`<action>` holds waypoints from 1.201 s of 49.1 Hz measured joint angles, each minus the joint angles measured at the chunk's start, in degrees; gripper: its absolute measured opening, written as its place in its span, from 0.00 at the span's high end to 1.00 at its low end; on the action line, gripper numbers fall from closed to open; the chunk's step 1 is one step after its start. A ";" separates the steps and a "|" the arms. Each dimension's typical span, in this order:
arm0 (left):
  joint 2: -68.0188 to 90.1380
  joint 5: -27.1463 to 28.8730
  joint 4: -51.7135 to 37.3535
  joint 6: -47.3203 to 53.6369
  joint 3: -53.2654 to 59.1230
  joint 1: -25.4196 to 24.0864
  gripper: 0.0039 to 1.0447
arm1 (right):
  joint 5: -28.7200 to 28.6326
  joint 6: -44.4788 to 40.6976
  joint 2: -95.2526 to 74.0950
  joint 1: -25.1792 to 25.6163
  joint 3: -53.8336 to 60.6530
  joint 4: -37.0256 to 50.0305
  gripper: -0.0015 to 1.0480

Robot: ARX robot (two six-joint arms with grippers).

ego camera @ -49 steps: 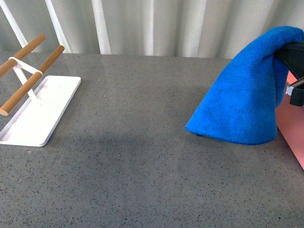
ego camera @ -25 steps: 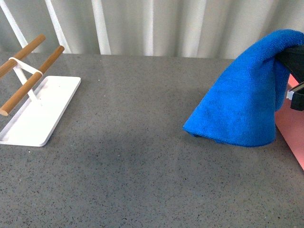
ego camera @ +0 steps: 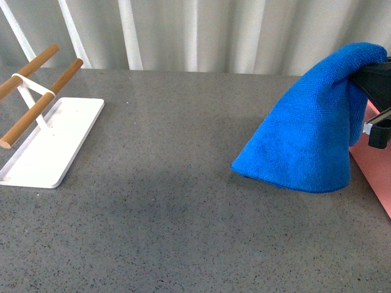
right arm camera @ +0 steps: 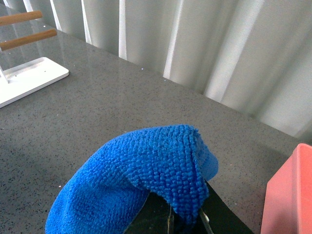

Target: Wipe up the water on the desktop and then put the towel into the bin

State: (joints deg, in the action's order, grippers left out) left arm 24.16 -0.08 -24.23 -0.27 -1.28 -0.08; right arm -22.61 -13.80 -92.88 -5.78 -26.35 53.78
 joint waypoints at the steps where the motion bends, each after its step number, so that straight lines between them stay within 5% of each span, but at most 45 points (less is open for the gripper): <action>1: -0.57 0.00 0.57 0.00 0.00 0.00 0.97 | 0.00 0.00 0.00 0.00 0.02 0.00 0.97; 40: -14.32 0.00 14.21 0.00 0.00 0.00 0.97 | 1.11 -0.13 0.00 -0.72 0.02 -0.07 0.97; 46: -21.88 0.04 23.56 0.00 0.00 0.02 0.97 | 1.40 -0.13 -0.02 -0.92 0.00 -0.07 0.97; 59: -23.93 0.07 24.11 0.00 -0.02 0.04 0.97 | 3.45 0.17 -0.92 -0.96 -0.50 -0.66 0.97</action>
State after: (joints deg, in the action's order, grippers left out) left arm 0.23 -0.01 -0.12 -0.27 -1.30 -0.03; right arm -19.16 -13.63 -93.80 -6.74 -26.85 53.12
